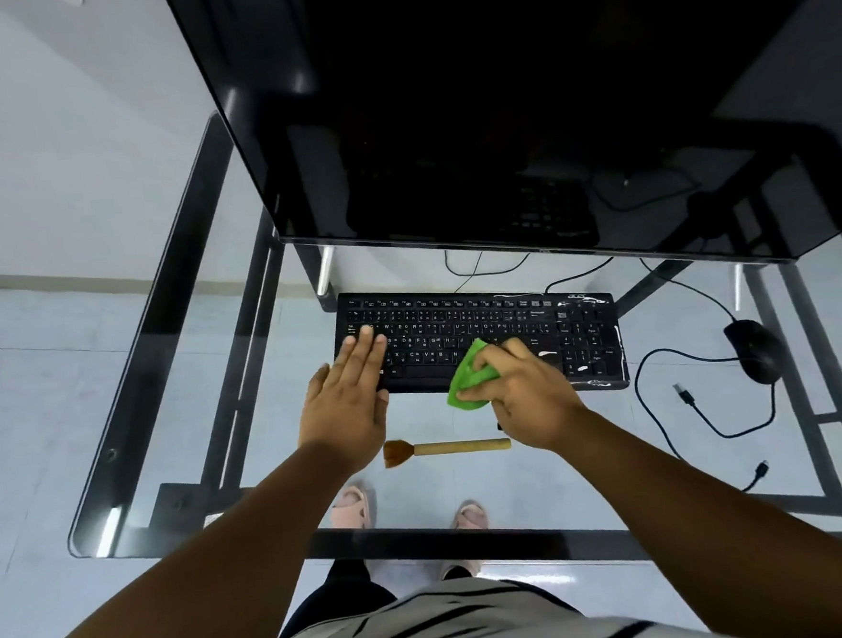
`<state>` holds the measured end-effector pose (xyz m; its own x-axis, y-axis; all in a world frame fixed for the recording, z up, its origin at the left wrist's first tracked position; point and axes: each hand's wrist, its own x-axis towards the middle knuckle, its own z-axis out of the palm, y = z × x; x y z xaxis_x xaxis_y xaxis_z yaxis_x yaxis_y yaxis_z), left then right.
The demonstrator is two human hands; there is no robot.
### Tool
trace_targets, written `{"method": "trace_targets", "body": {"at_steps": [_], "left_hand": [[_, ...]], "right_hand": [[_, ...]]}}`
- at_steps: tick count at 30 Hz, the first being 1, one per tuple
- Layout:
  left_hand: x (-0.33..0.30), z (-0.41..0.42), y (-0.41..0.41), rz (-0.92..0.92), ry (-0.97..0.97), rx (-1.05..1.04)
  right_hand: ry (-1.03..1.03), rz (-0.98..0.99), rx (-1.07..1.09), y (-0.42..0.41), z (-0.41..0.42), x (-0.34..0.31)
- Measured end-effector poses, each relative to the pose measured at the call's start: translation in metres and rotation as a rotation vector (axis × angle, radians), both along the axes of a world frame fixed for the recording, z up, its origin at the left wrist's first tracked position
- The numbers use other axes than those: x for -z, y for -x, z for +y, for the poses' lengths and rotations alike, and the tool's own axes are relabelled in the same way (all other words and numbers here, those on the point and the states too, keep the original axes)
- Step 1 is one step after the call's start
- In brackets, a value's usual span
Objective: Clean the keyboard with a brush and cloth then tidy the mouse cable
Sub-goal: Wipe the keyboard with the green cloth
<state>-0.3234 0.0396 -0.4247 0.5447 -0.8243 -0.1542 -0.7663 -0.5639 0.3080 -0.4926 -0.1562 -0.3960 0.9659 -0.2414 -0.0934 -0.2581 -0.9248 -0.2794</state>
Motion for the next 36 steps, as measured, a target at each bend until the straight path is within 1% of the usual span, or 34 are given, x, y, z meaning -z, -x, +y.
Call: {"method": "trace_targets", "body": {"at_steps": [3, 7, 14, 18, 21, 23, 26, 29, 32, 36], "left_hand": [[0.006, -0.003, 0.008, 0.013, -0.057, 0.035], [0.007, -0.007, 0.015, 0.003, -0.075, -0.016], [0.003, -0.025, 0.034, -0.019, -0.077, -0.14], [0.003, -0.03, 0.039, -0.046, -0.12, -0.164], [0.0, -0.038, 0.046, -0.066, -0.117, -0.183], [-0.001, -0.045, 0.051, -0.064, -0.071, -0.15], [0.0, -0.059, 0.06, -0.02, -0.006, -0.015], [0.004, -0.065, 0.066, 0.008, -0.016, 0.059], [0.007, -0.064, 0.066, -0.012, -0.055, 0.062], [0.005, -0.066, 0.069, -0.024, -0.071, 0.05]], "right_hand": [[-0.021, -0.019, 0.066, 0.019, -0.015, 0.0], [-0.012, -0.05, 0.132, 0.031, -0.027, -0.003], [-0.052, -0.061, 0.107, 0.028, -0.019, 0.005], [-0.04, -0.07, 0.181, 0.057, -0.037, 0.005], [-0.035, -0.111, 0.235, 0.066, -0.04, 0.007], [-0.049, -0.146, 0.233, 0.061, -0.034, 0.008], [-0.05, -0.149, 0.211, 0.055, -0.024, 0.01], [-0.049, -0.149, 0.23, 0.065, -0.028, 0.013], [-0.032, -0.172, 0.323, 0.091, -0.04, 0.017], [-0.036, -0.229, 0.508, 0.114, -0.046, 0.025]]}}
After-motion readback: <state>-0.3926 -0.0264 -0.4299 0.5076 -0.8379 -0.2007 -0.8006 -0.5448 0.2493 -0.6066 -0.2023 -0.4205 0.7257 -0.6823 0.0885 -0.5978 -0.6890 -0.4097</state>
